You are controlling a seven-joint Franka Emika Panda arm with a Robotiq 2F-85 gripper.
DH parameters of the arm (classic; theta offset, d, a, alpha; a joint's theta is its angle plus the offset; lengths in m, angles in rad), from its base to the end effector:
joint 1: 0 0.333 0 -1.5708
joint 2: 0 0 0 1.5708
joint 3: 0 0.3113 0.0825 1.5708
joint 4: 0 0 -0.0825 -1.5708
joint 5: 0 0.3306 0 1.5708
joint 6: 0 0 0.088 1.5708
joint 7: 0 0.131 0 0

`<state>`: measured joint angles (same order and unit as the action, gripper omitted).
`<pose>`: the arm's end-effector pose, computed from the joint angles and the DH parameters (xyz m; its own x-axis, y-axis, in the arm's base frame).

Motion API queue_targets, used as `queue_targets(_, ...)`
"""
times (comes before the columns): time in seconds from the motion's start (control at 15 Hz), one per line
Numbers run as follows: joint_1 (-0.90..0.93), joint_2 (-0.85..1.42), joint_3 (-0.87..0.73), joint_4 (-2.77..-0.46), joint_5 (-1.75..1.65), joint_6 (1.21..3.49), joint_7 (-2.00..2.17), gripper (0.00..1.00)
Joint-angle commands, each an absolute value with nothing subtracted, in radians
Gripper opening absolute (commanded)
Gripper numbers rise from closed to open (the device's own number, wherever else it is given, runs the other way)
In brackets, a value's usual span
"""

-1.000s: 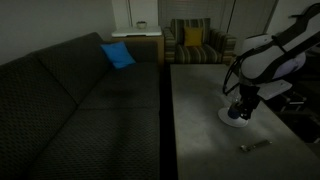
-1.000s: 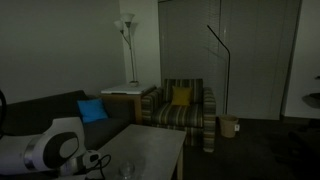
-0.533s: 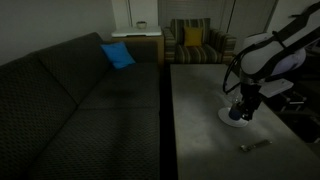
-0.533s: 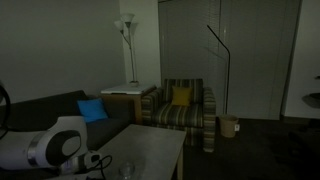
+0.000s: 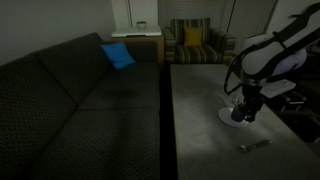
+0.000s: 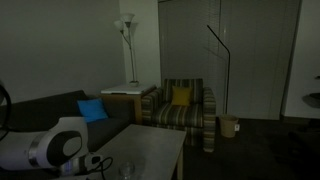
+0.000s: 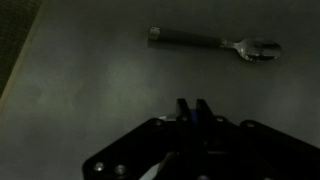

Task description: Put the blue mug in the white bowl

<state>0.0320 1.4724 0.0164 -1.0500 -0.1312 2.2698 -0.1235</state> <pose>0.6293 0.0223 -0.0885 0.9357 0.2415 -0.2572 0.2570 -0.9660 0.0283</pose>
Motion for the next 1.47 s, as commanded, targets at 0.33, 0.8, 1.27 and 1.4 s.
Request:
queue_targets(0.33, 0.027, 1.473, 0.004, -1.045, -0.091, 2.247, -0.027, 0.03)
queue_targets(0.8, 0.020, 1.473, 0.014, -1.043, -0.022, 2.280, 0.041, 0.03)
queue_targets(1.27, 0.020, 1.473, 0.013, -1.030, -0.003, 2.249, 0.037, 0.03)
queue_targets(1.4, 0.043, 1.473, 0.001, -1.011, -0.021, 2.241, 0.038, 0.03)
